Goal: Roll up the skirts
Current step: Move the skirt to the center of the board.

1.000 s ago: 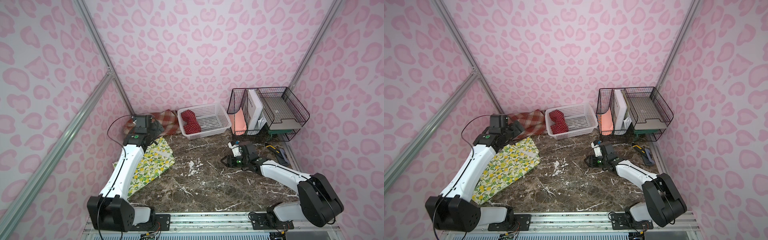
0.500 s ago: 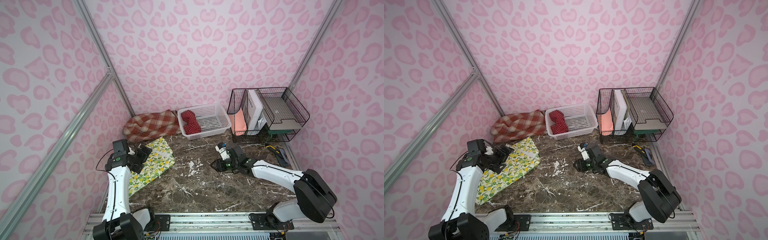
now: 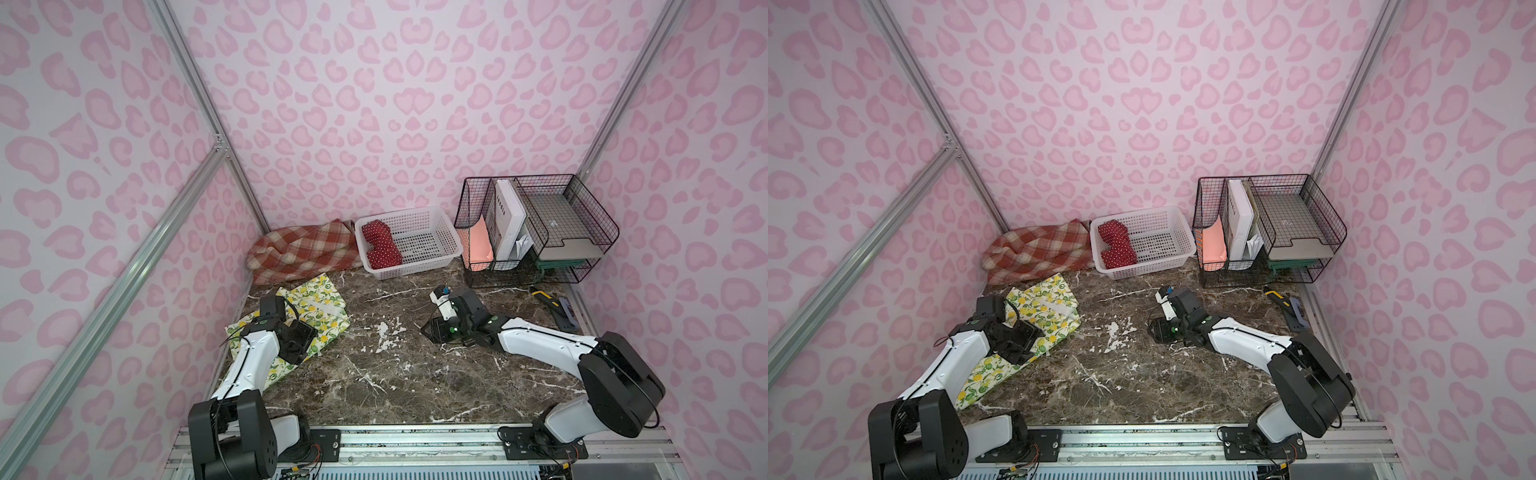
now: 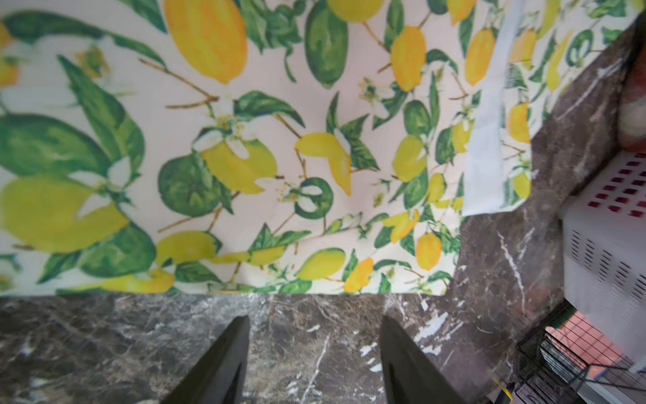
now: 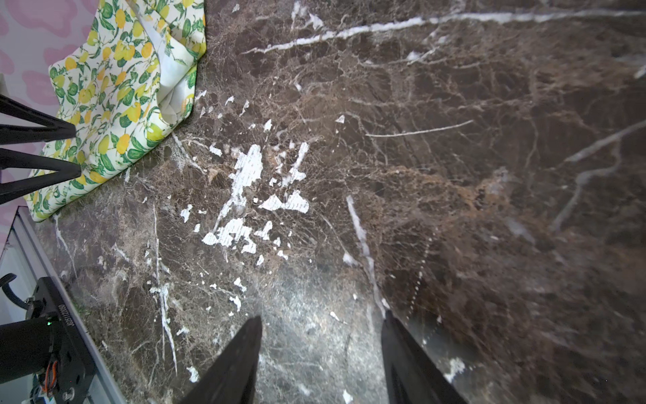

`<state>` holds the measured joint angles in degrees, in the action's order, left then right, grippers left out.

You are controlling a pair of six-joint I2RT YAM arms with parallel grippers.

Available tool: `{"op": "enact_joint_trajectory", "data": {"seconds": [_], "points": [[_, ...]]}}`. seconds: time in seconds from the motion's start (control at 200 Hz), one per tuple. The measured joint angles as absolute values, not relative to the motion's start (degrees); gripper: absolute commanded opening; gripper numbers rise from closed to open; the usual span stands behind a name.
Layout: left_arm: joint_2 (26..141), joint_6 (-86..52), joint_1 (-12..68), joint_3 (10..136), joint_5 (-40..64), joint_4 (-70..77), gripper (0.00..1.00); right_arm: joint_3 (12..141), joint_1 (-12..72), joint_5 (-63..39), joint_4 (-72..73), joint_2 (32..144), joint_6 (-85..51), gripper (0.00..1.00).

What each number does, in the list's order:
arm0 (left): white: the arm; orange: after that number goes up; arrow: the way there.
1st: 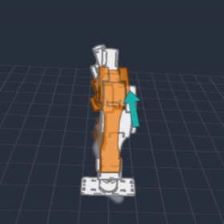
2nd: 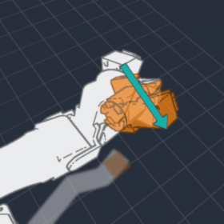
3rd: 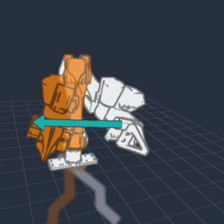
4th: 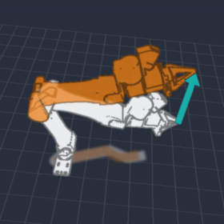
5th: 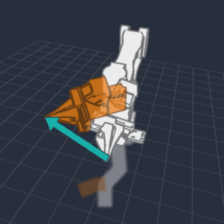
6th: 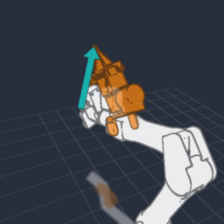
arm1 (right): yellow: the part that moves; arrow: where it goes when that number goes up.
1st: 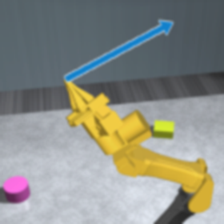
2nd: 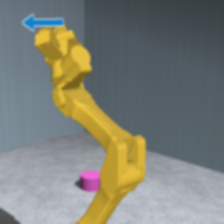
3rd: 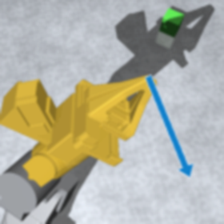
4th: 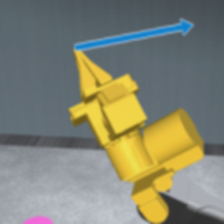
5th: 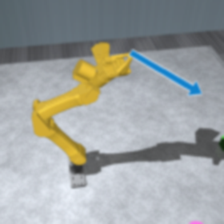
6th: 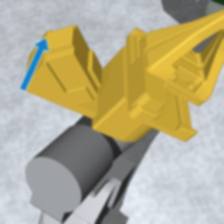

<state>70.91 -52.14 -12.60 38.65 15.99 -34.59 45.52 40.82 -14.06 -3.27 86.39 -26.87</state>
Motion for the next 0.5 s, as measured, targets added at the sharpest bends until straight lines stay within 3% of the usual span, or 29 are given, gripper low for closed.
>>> {"op": "enact_joint_trajectory", "data": {"seconds": [0.06, 0.185, 0.5], "points": [[71.7, -52.2, -12.2, 38.1, 15.4, -33.5, 0.56, 45.5, 40.8, -13.8, -3.5, 86.4, -26.8, 0.59], [73.4, -52.7, -11.2, 37.6, 14.6, -32.5, 0.30, 45.4, 40.8, -13.5, -4.0, 86.2, -26.7, 0.59], [78.3, -55.4, -7.2, 37.5, 12.3, -32.5, 0.46, 45.1, 40.8, -12.2, -4.6, 85.5, -26.7, 0.59]]}}
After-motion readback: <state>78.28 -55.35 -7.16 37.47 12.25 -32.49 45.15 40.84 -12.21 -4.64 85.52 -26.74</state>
